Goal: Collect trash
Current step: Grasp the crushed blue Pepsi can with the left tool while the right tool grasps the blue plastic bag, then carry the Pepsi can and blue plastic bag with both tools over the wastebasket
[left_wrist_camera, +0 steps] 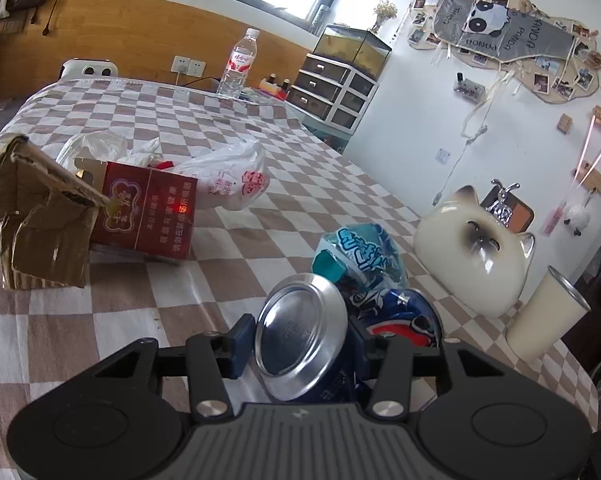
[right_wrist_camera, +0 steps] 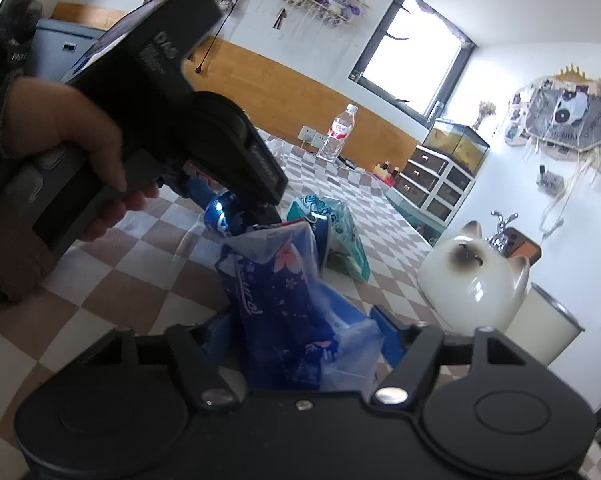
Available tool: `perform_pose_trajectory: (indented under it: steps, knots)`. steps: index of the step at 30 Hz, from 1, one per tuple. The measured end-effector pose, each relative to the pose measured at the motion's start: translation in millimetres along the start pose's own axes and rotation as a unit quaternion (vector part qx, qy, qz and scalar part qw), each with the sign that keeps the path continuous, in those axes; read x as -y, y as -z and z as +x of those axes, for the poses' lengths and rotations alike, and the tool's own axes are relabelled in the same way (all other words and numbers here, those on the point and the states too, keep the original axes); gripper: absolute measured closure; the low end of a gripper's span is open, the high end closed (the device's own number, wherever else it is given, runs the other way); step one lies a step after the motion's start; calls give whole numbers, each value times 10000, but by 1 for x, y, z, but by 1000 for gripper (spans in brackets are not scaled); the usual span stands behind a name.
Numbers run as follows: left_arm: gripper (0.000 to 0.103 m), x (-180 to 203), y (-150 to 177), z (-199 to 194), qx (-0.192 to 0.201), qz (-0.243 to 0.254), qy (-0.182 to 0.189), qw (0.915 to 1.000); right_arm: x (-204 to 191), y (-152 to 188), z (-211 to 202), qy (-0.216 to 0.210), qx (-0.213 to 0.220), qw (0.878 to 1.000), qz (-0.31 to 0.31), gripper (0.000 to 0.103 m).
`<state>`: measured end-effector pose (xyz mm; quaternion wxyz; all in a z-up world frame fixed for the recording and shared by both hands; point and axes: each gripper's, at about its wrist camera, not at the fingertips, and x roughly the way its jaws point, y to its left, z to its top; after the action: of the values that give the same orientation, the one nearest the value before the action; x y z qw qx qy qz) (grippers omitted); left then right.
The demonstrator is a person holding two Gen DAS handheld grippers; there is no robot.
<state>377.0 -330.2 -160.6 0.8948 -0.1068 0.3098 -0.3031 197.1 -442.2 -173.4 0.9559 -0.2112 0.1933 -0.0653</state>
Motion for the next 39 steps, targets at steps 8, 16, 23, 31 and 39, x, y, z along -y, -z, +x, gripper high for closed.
perform_pose_trajectory:
  steps: [8,16,23,31,39]
  knots:
    - [55,7,1,-7,209,183,119,9995,8,3,3,-315,-10,9990,317,84]
    - [55,2,3,-14,10,267,205,9994,12,3,6,-492,-99,9978,431,84]
    - [55,-18,8,-51,-119,725,22,9973,15,2,7,-576,-111,9971,492,84]
    - [53,-50,27,-110,-357,1020,354,9935,15,2,8,-556,-119,9972,485,84]
    - [2,-45,26,-141,-377,1562,676,9847,15,2,8,-561,-120,9971,494,84]
